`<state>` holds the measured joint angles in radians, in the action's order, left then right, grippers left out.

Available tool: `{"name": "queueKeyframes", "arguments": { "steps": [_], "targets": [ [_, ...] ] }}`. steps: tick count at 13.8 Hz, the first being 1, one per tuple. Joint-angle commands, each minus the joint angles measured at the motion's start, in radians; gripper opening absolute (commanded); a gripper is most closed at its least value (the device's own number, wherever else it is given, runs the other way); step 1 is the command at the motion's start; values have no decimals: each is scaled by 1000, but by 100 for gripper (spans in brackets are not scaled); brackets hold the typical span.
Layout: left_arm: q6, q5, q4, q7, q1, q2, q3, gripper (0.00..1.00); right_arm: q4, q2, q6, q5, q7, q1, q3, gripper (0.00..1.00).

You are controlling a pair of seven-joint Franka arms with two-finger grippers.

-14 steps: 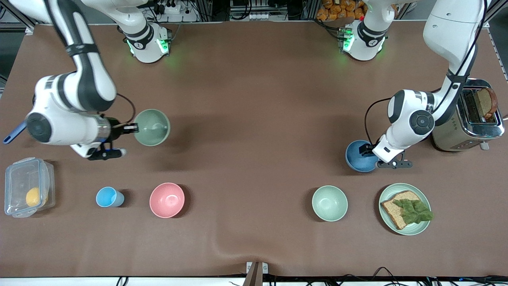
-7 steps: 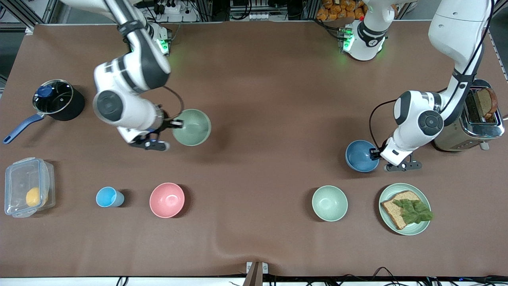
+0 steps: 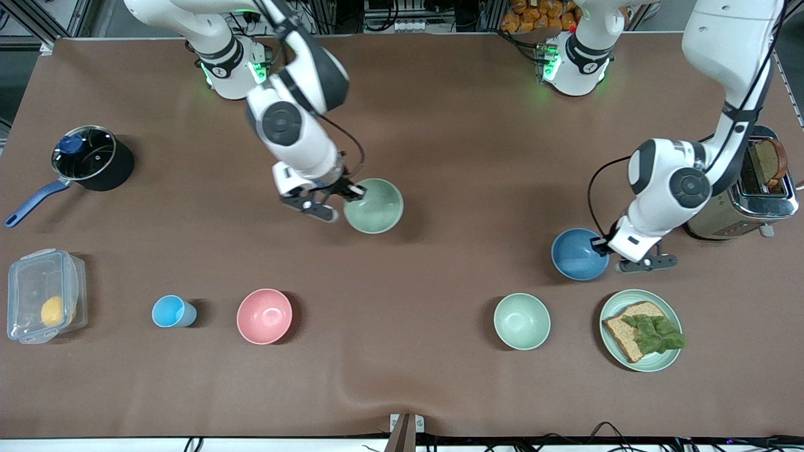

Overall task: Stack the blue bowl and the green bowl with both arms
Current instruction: 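Carry the green bowl to the middle while the left gripper lifts the blue bowl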

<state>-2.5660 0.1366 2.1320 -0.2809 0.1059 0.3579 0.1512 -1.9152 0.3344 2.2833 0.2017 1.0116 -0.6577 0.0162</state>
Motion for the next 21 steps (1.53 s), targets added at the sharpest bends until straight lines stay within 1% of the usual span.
{"name": "queueKeyframes", "arguments": {
  "steps": [1, 3, 6, 7, 9, 10, 11, 12, 13, 14, 15, 17, 18, 20, 21],
  "targets": [
    [6, -55, 3, -18, 25, -63, 19, 0, 2, 52, 71, 15, 79, -46, -13, 0],
    [12, -100, 5, -44, 26, -105, 22, 0, -2, 86, 114, 15, 106, -71, -13, 0],
    [24, -219, 3, -52, 31, -158, 39, 0, -4, 149, 226, 13, 189, -126, -15, 0],
    [44, -273, -7, -50, 28, -168, 54, 0, -4, 166, 254, 13, 208, -137, -15, 0],
    [116, -365, -64, -67, 28, -175, 122, 0, -4, 173, 258, 11, 225, -145, -16, 0],
    [139, -380, -92, -90, 28, -177, 137, 0, -5, 173, 257, 11, 225, -143, -16, 11],
    [156, -381, -107, -122, 28, -183, 151, 0, -7, 173, 252, 13, 228, -142, -16, 42],
    [159, -385, -118, -142, 29, -186, 159, 0, -7, 173, 248, 13, 249, -135, -16, 67],
    [161, -399, -130, -144, 29, -185, 160, 0, -5, 173, 245, 13, 287, -134, -16, 78],
    [164, -432, -144, -144, 28, -182, 160, 0, -2, 172, 229, 13, 301, -129, -18, 94],
    [164, -455, -147, -142, 26, -183, 160, 0, 4, 163, 188, 13, 300, -119, -21, 100],
    [165, -482, -168, -144, 28, -183, 160, 0, 28, 125, 44, 18, 317, -67, -19, 100],
    [165, -488, -173, -142, 28, -183, 160, 0, 33, 106, 13, 19, 330, -50, -19, 100],
    [164, -489, -193, -141, 28, -178, 159, 0, 38, 83, -52, 25, 347, 25, -12, 100],
    [164, -489, -204, -139, 29, -174, 159, 0, 48, 81, -94, 63, 347, 44, -12, 100]
  ]
}}
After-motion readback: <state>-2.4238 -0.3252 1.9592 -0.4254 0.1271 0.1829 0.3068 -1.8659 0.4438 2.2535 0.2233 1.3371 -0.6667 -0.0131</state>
